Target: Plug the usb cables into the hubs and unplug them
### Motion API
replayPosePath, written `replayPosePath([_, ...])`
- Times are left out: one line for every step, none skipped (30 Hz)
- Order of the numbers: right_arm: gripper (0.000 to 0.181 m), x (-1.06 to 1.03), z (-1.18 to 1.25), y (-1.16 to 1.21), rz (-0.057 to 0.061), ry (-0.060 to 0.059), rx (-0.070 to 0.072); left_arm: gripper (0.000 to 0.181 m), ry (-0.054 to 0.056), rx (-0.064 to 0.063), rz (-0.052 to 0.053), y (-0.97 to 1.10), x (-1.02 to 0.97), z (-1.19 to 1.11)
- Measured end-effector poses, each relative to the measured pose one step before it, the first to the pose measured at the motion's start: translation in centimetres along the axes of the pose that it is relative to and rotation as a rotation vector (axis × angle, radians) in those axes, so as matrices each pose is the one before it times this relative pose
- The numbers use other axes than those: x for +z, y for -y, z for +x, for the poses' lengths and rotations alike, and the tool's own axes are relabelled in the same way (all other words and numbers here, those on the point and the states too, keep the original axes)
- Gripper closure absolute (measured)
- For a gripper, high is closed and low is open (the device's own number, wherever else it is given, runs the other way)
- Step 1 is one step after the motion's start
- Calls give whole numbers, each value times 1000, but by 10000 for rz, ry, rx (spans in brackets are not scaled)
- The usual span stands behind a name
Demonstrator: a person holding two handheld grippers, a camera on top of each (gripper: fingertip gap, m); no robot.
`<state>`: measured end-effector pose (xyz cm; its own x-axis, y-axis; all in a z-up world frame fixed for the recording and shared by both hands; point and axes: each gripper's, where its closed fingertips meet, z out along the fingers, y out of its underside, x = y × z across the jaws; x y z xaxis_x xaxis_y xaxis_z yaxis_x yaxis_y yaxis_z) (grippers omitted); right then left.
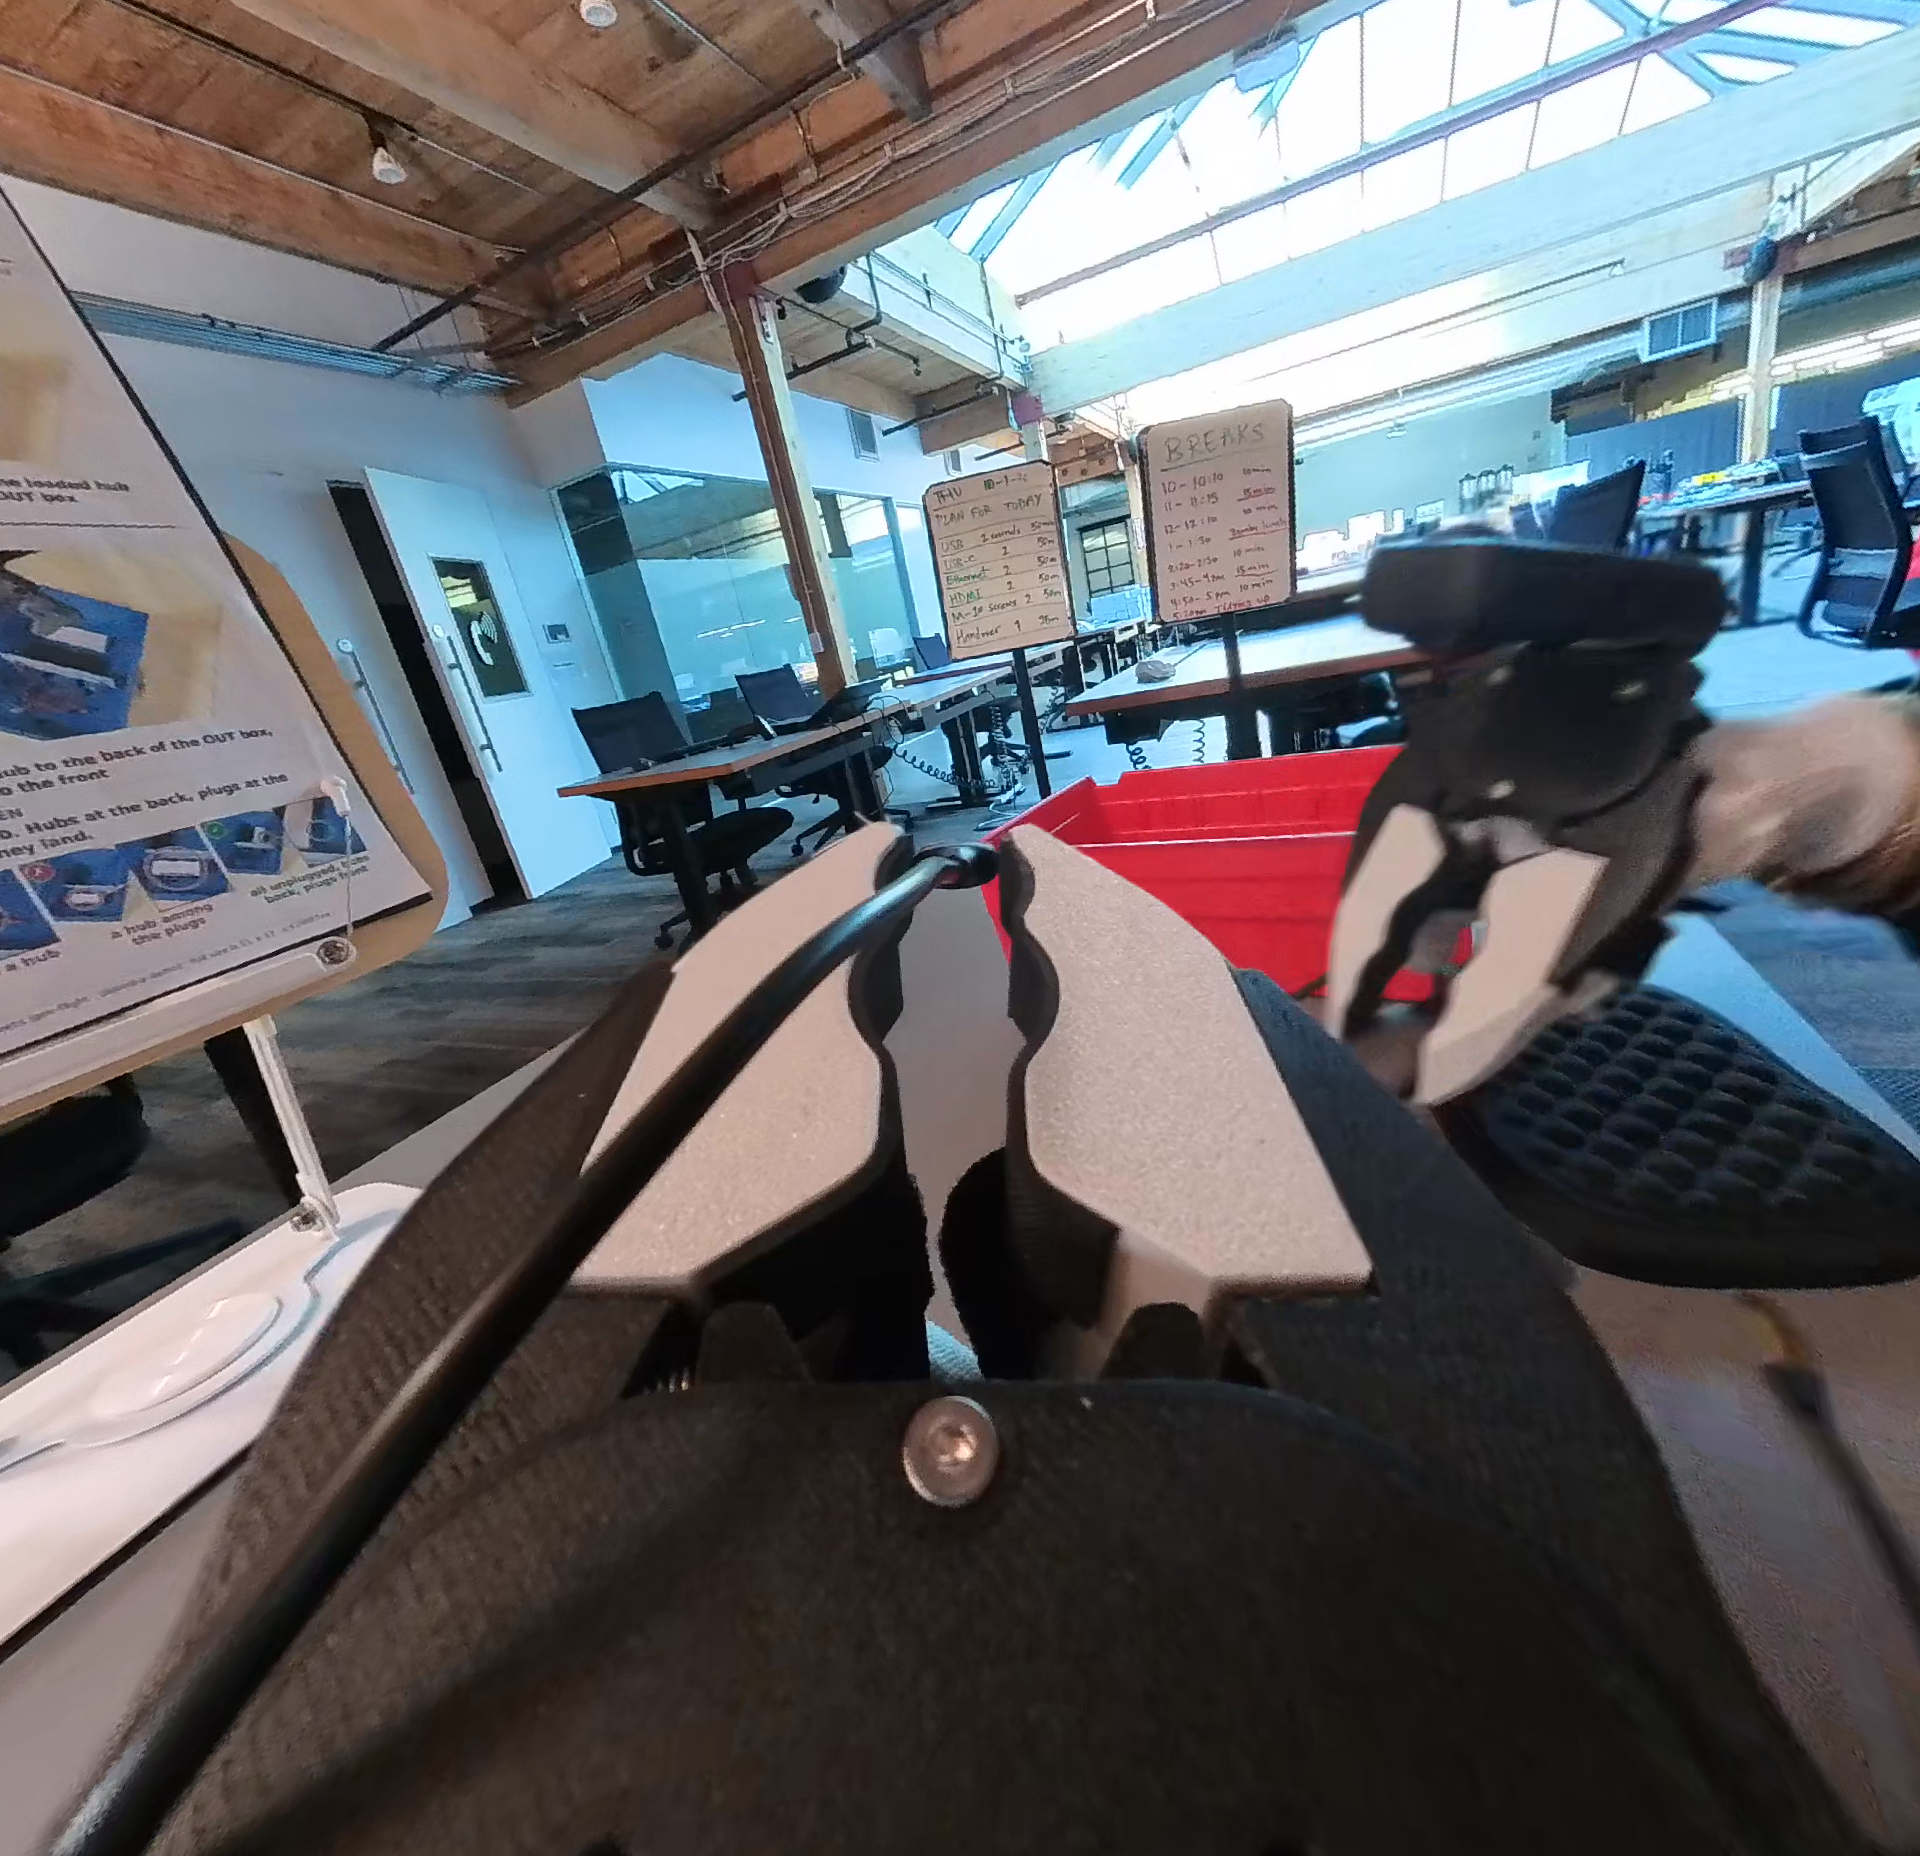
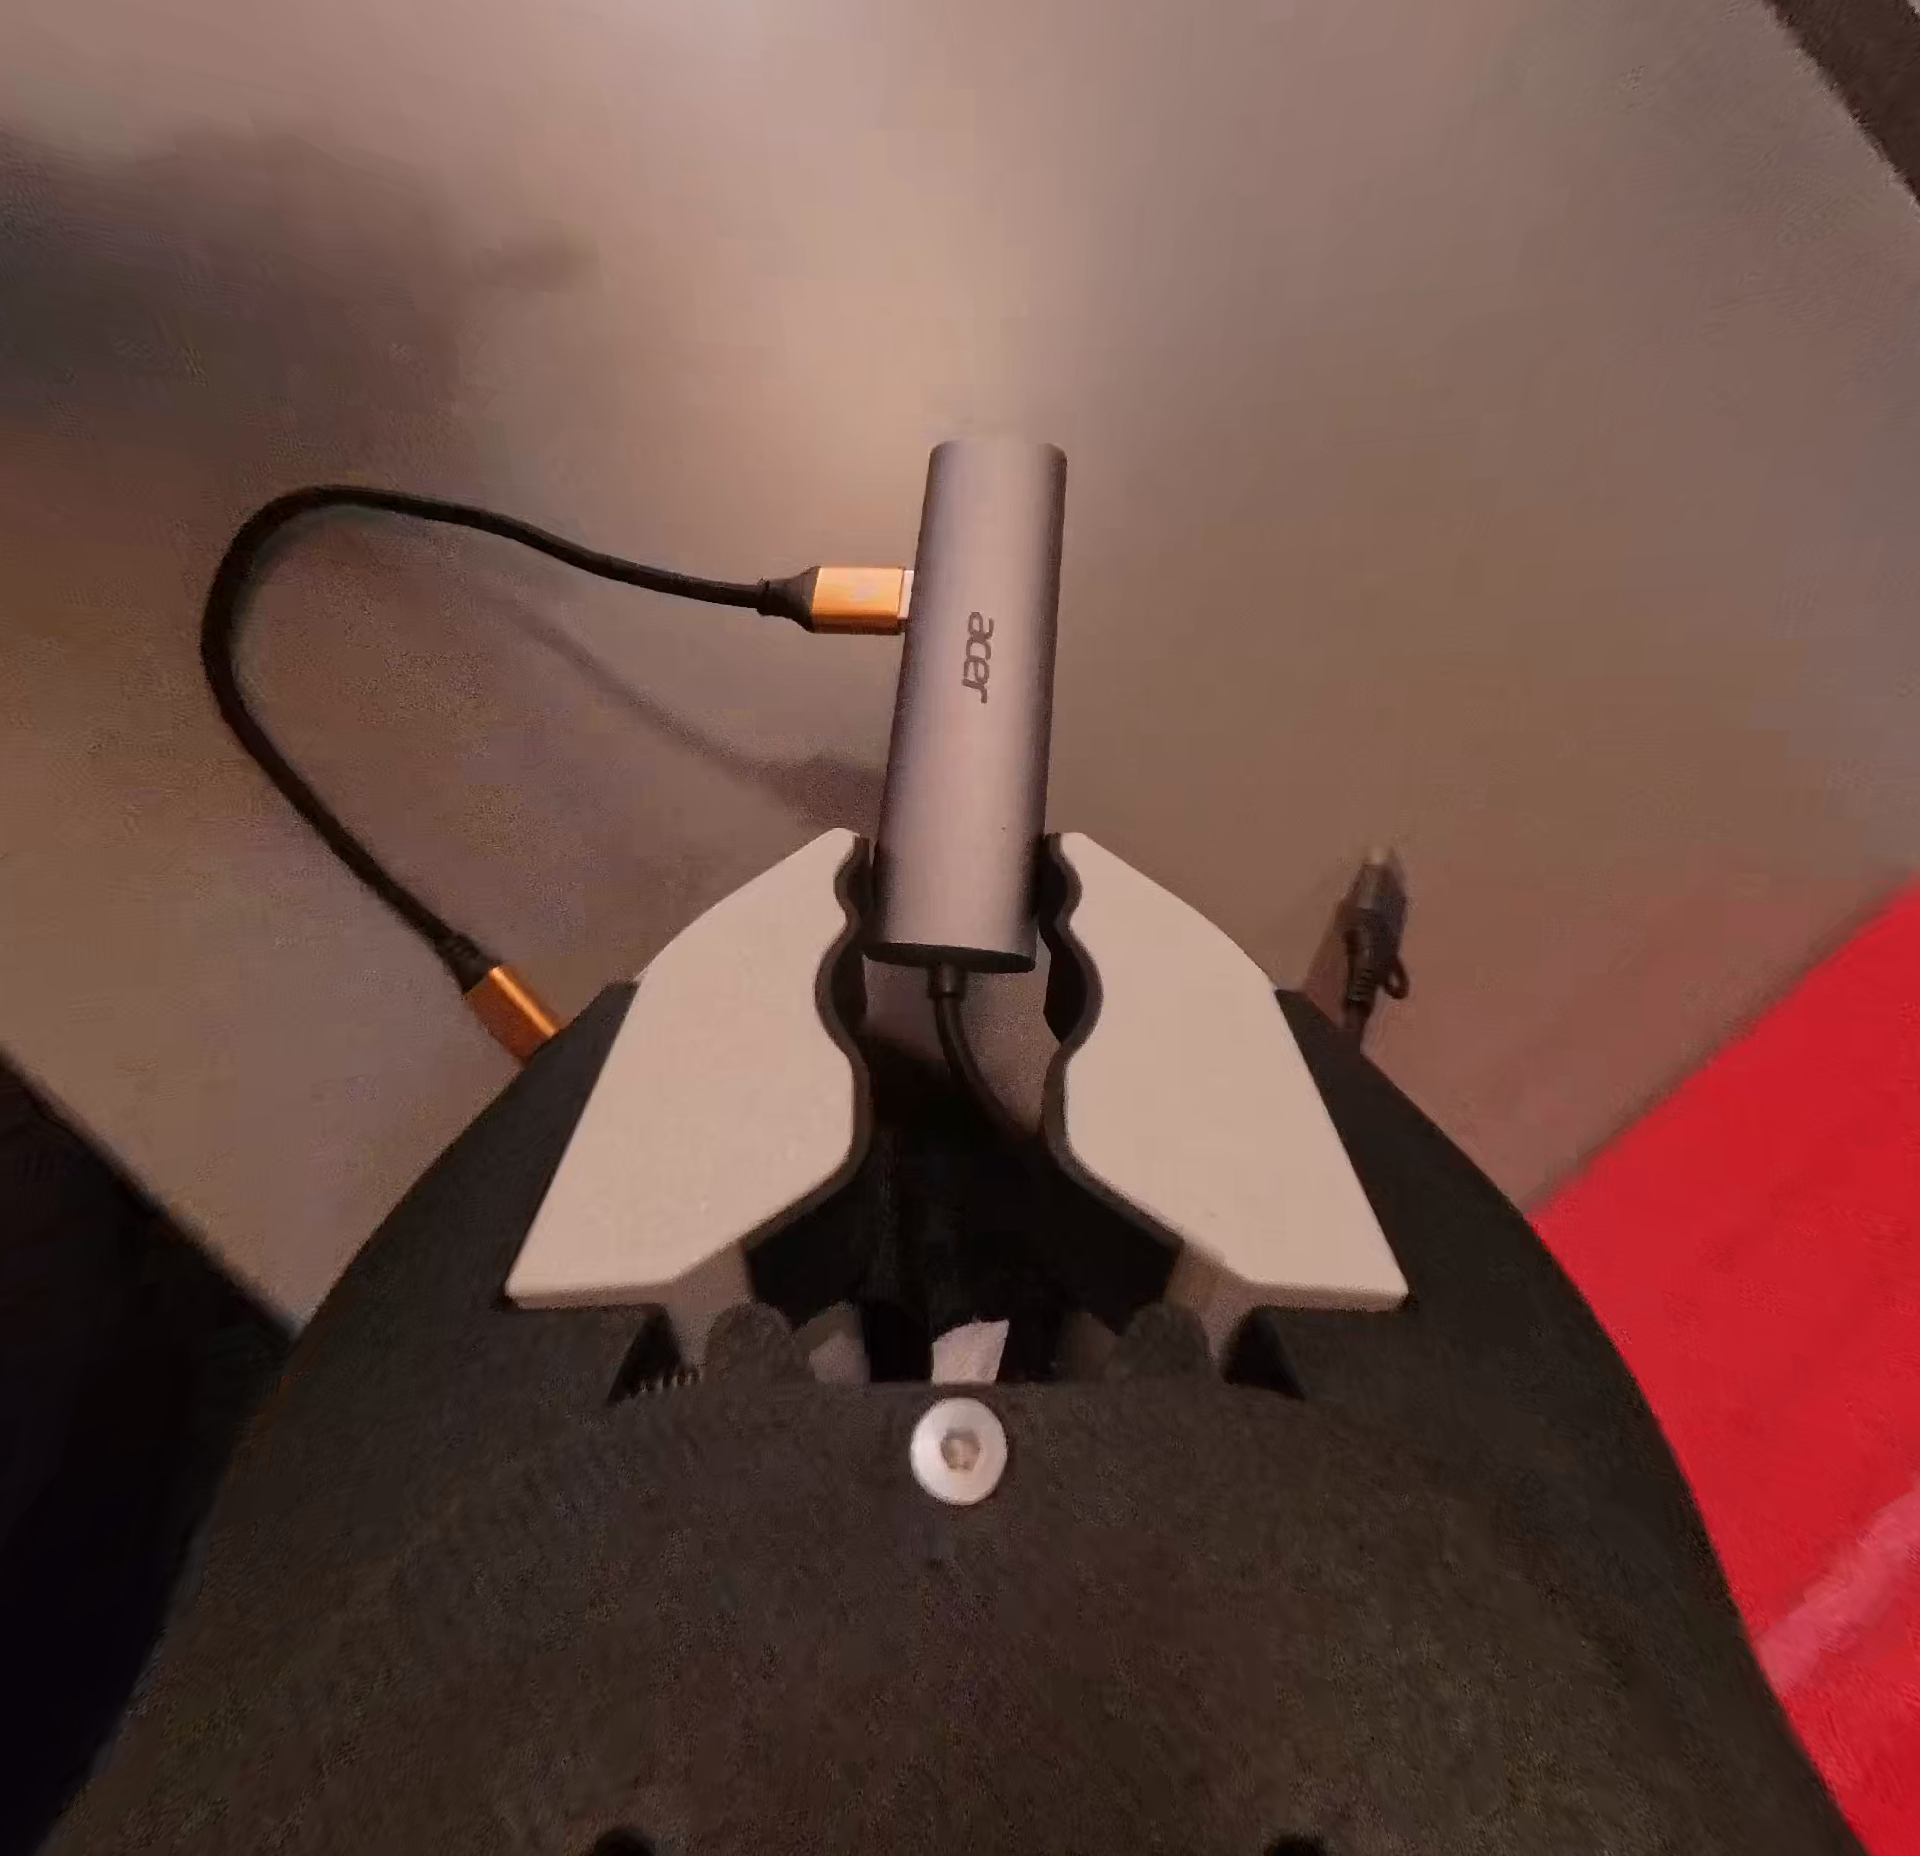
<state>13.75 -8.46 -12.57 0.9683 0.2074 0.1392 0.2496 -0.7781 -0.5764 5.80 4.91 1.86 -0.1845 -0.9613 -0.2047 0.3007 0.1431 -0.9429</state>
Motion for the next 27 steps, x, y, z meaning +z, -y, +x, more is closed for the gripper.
replayPosePath([150, -1230, -402, -1419, -512, -205, 19, 166, 4, 18, -17, -74, 10, 16])
replayPosePath([150, -974, -410, -1655, -549, -125, 94, 166, 1, 64, -52, -104, 27, 16])
replayPosePath([149, -635, -496, -1799, -561, 6, 120, 166, -11, 79, -65, -108, 38, 45])
replayPosePath([150, -244, -627, -1699, -480, 175, 144, 166, -11, 56, -35, -62, 27, 48])
replayPosePath([149, 241, -676, -1516, -442, 293, 149, 166, -18, 1, 17, -4, 21, 57])
replayPosePath([149, 685, -439, -1306, -436, 199, 105, 166, -38, -42, 20, 0, 26, 70])
replayPosePath([148, 929, -288, -1146, -510, 155, 60, 166, -26, -26, -4, -34, 32, 59])
replayPosePath([149, 365, -31, 39, 83, 20, 84, 166, -9, 17, -24, -73, 22, 48])
replayPosePath([149, -55, 2, -6, -73, 49, -29, 166, 9, 49, -33, -77, 12, 24])
replayPosePath([149, 90, 1, -6, -183, 71, -134, 166, 7, 54, -27, -47, 14, 30])
replayPosePath([148, 219, -19, 9, -221, 109, -166, 166, -9, 37, -8, 12, 2, 41])
replayPosePath([148, 153, -45, 29, -199, 142, -153, 166, -26, 19, 16, 58, 0, 69])
replayPosePath([148, 121, -2, 21, -131, 74, -182, 166, -36, -2, 27, 78, 6, 75])
replayPosePath([148, 112, -1, 41, -15, 62, -189, 166, -40, -2, 31, 93, 13, 87])
replayPosePath([148, 76, 4, 61, 144, 96, -155, 166, -48, 11, 28, 88, 23, 96])
replayPosePath([148, 43, -2, 50, 273, 137, 20, 166, -38, 15, 22, 72, 32, 101])
replayPosePath([148, 13, 43, 70, 386, 97, 14, 166, -29, 10, 35, 96, 37, 113])
replayPosePath([148, -13, 27, 96, 533, 67, 11, 166, -24, -18, 60, 120, 40, 121])
replayPosePath([148, -52, -5, 103, 714, 21, 45, 166, -29, -36, 79, 170, 56, 156])
replayPosePath([148, -129, -18, 128, 838, 63, 277, 166, -36, -13, 70, 199, 50, 184])
replayPosePath([148, -235, -46, 173, 824, 210, 548, 166, -25, 36, 54, 221, 44, 180])
replayPosePath([148, -291, -47, 316, 732, 336, 647, 166, -9, 73, 53, 224, 34, 177])
replayPosePath([148, -295, -114, 733, 780, 414, 651, 166, -9, 67, 55, 206, 25, 165])
replayPosePath([149, -221, -330, 1362, 960, 497, 526, 166, -26, 47, 48, 179, 31, 181])
replayPosePath([148, -9, -513, 1621, 889, 525, 360, 166, -19, 35, 53, 198, 27, 170])
replayPosePath([148, 257, -466, 1562, 669, 429, 156, 166, -9, 49, 67, 219, 10, 166])
replayPosePath([149, 476, -262, 1483, 531, 300, 71, 166, 1, 70, 58, 226, 5, 154])
